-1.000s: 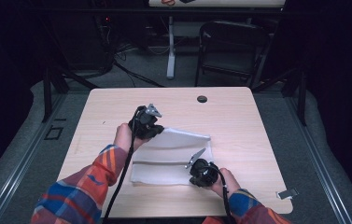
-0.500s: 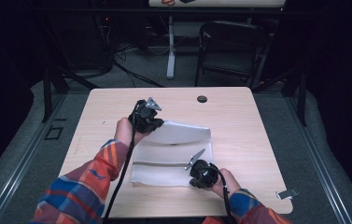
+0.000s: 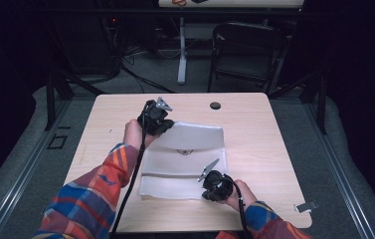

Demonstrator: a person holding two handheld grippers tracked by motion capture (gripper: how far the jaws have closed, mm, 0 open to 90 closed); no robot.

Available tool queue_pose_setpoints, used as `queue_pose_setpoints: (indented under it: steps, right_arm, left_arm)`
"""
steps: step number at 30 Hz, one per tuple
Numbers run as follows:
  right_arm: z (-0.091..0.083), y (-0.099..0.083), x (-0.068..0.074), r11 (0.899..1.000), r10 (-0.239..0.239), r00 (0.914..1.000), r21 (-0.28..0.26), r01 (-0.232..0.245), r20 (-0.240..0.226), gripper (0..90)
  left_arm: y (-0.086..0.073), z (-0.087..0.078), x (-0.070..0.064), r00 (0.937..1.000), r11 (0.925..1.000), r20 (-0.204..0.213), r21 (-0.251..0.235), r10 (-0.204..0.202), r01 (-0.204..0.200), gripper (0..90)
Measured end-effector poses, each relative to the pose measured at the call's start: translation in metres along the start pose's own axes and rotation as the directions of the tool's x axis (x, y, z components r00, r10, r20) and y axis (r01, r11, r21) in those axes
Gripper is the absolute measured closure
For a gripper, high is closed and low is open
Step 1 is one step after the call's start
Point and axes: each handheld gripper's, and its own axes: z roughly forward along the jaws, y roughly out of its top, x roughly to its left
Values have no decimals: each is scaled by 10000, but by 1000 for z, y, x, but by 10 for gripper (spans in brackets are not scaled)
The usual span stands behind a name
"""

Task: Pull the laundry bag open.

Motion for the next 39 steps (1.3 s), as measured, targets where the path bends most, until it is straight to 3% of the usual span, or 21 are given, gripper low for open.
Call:
queue_pose_setpoints:
  steps: [8,15,33,39]
  right_arm:
    - [1,-1,1,9998,134,9996,-124,-137,-242,900]
    - [0,-1,1,9999,-87,9997,60,89,-235,900]
    - [1,0,6,9998,-144,9992,145,149,-384,900]
    - [1,0,6,9998,-143,9992,127,148,-367,900]
  left_arm:
    - [2,3,6,9997,9999,-195,-6,-126,126,885]
    - [5,6,12,9989,9998,-427,-29,-202,201,885]
    - [5,27,26,9940,9982,-913,-87,-601,595,884]
    - [8,37,26,9920,9986,-1146,-50,-537,535,882]
